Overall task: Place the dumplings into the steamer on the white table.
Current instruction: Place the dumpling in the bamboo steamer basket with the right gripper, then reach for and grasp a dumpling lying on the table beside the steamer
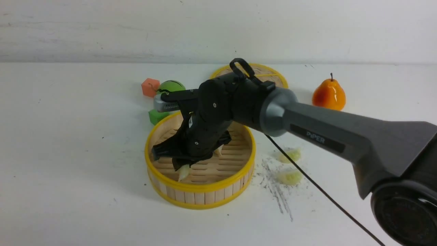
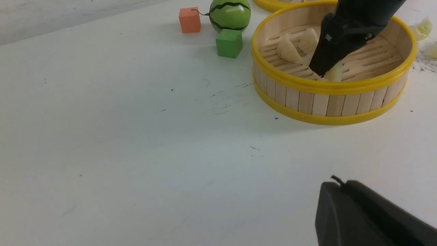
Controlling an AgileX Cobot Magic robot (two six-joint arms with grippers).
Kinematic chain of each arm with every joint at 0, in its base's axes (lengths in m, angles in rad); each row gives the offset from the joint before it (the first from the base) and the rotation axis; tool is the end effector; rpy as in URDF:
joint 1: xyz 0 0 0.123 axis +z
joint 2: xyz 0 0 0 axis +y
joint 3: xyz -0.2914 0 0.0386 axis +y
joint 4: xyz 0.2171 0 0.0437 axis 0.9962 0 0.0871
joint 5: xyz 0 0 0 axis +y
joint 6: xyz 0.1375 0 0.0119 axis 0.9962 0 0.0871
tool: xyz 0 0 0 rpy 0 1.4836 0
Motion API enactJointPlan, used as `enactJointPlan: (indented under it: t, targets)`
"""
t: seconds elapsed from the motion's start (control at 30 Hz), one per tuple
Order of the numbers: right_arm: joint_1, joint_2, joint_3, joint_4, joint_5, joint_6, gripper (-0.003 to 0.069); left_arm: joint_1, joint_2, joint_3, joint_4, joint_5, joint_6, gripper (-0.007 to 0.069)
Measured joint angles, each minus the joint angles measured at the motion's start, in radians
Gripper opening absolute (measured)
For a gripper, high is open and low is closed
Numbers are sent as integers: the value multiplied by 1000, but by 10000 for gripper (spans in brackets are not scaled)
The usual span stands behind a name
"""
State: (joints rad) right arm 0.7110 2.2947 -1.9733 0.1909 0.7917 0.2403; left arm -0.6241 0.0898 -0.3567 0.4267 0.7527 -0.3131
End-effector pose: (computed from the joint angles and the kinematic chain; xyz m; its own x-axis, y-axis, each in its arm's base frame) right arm 0.3770 0.3493 0.1723 -0.8562 -0.2582 -0.4474 -0.4155 0.8588 0.2997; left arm 0.0515 0.0111 0.2413 -0.2772 0.2082 -0.9380 0.3470 0.9320 0.1044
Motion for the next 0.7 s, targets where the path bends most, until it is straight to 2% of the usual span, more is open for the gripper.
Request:
enactJointPlan:
  t: [0.1, 0.3, 0.4, 0.57, 0.63, 0.7]
  targets:
    - [6, 15, -3, 3, -10, 1, 240, 0, 0, 0, 1, 1, 0, -13]
    - [11, 6, -11, 2, 10, 0, 412, 0, 0, 0, 2, 3, 0, -12]
    - [11, -26, -36, -15, 57, -35, 468, 0, 0, 0, 2, 4, 0, -11]
    - [8, -194, -99, -181, 177, -213, 492, 0, 0, 0, 3, 4, 0, -6]
    - [-17, -280, -105, -285, 246, -317, 484, 0, 0, 0, 2, 2, 0, -6]
    - [-64, -318, -101, -313, 323, -416, 474, 0, 0, 0, -5, -6, 0, -3]
